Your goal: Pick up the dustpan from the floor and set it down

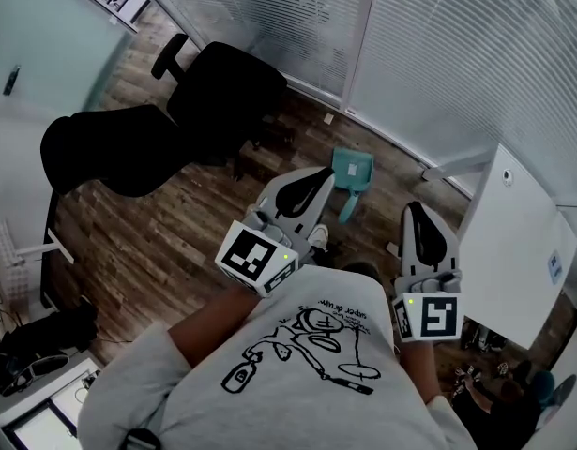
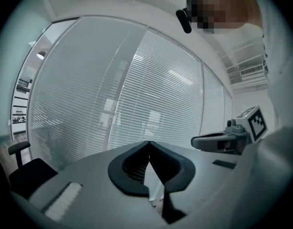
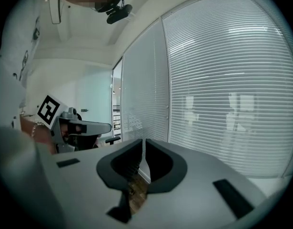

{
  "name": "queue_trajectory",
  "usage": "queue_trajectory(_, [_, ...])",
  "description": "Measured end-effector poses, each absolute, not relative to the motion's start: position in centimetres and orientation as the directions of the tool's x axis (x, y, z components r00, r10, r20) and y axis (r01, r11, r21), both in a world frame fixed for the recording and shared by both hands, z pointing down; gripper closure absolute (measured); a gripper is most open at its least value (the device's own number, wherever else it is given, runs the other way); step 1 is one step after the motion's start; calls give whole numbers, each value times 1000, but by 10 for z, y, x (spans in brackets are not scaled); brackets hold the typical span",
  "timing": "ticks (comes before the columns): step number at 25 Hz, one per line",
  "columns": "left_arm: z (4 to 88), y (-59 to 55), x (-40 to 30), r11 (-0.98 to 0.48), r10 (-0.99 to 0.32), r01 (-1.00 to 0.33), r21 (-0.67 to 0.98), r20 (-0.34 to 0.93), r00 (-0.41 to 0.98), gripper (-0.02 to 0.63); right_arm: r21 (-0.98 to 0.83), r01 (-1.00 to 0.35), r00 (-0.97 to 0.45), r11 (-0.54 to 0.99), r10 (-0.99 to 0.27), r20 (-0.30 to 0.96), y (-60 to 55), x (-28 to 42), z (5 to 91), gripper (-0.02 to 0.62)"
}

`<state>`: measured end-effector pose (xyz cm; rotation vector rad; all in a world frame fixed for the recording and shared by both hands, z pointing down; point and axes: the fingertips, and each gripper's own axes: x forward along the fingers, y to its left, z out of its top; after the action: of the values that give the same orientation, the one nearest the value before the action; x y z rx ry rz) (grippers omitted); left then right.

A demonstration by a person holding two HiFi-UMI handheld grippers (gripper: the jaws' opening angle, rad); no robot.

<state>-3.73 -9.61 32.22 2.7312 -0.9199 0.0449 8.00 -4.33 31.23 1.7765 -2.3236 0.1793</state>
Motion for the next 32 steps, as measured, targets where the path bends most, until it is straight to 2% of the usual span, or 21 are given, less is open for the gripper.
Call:
queue_trajectory(23, [325, -83, 24, -746, -614, -625, 230, 127, 779, 604, 31, -951, -291, 308, -925, 242, -39, 143, 313, 577])
queue_trajectory(32, [330, -83, 21, -734, -625, -641, 224, 146, 766, 604, -58, -929, -363, 365, -872, 328, -36, 137, 360, 575])
